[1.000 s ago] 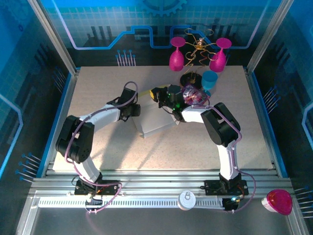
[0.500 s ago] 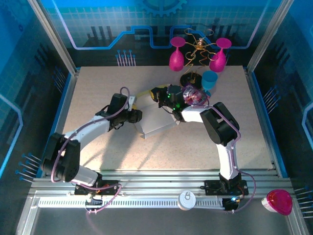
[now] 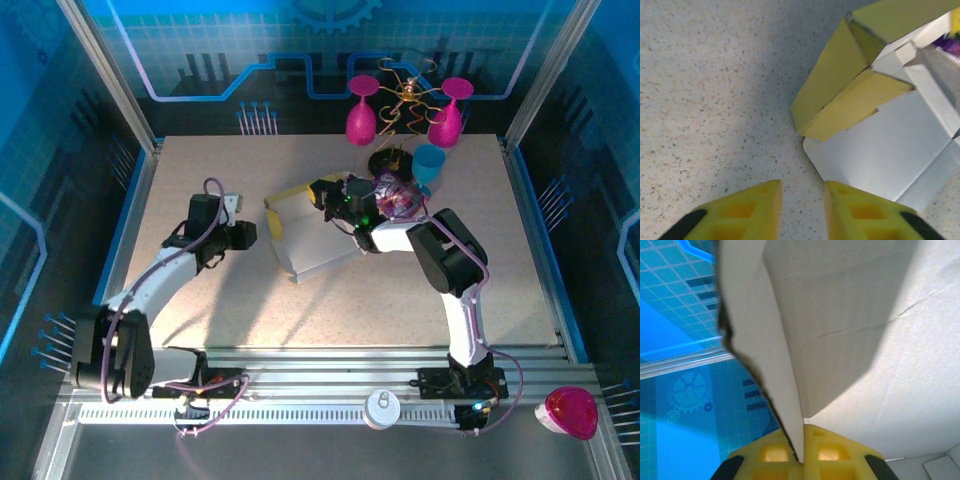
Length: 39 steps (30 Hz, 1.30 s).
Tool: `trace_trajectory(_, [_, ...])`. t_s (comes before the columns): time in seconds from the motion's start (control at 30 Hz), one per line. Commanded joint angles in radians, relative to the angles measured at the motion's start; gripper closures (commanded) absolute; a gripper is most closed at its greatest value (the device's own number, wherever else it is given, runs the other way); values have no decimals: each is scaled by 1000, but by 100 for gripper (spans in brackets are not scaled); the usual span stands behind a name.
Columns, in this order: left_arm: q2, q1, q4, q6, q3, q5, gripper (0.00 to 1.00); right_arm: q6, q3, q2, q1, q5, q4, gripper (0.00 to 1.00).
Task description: Fold the paper box
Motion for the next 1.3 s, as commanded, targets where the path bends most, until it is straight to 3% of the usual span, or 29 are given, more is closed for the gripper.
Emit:
trace_trajectory(0.0, [69, -22, 14, 63, 34, 31, 64, -12, -10, 28, -14, 2, 0, 100])
trace_trajectory(0.27, [146, -72, 142, 51, 60, -24, 57, -29, -30, 42, -11, -4, 49, 100])
trace_trajectory(0.77, [269, -112, 98, 92, 183, -93, 56, 1, -18, 65, -11, 1, 75, 100])
trace_trajectory(1.13, [303, -156, 72, -19, 209, -179, 57, 9, -28, 67, -11, -5, 79, 100])
trace_trajectory(1.27, [268, -192, 98, -82, 147, -250, 58, 9, -63, 40, -15, -5, 79, 100])
